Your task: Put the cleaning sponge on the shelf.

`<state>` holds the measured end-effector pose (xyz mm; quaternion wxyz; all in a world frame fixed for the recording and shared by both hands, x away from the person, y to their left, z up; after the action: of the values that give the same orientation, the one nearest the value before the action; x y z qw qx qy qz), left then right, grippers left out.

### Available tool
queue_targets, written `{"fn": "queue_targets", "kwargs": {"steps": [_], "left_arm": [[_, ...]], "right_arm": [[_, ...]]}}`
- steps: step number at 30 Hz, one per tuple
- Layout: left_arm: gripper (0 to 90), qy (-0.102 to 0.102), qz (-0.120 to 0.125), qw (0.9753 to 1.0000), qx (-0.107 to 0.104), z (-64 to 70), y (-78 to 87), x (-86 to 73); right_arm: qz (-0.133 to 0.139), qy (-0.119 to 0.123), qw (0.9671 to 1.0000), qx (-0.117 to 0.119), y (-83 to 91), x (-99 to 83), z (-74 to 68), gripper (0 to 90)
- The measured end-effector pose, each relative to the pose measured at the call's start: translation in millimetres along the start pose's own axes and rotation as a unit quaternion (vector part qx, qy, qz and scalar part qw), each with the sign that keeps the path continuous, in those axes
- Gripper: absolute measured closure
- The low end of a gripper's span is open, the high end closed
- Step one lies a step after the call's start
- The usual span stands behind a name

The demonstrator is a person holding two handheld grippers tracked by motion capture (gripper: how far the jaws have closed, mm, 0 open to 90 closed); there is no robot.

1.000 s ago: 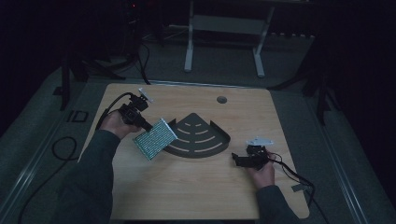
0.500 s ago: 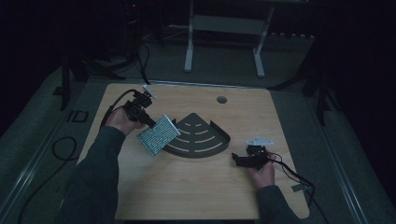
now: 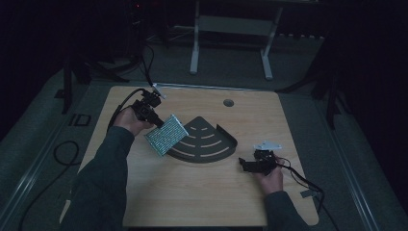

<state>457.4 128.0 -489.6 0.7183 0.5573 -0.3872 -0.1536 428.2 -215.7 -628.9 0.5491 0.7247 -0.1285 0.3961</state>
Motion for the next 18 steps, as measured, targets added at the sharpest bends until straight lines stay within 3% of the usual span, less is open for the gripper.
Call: {"fn": "queue_targets", "kwargs": {"steps": [9,18], "left_arm": [[90.0,-0.004,-0.005,0.9999,0.012,-1.7,-2.2,10.8],[90.0,-0.004,-0.005,0.9999,0.009,-2.2,-9.6,19.6]], "right_arm": [[0.000,-0.001,1.0000,0.000,0.0,0.0,-0.1,14.1],[0.000,0.000,1.0000,0.001,-0.1,0.0,-0.2,14.1]]}}
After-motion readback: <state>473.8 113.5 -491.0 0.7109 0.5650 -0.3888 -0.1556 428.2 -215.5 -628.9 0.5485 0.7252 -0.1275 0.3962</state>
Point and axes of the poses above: each handheld gripper's, and its own axes: y roughly backward along the jaws, x roughly out of its top, z roughly to its right, the point moved 10 cm from there along -y, roughly forward along the jaws, and after that the axes turned 7 degrees about -y, right-handed, at the moved point
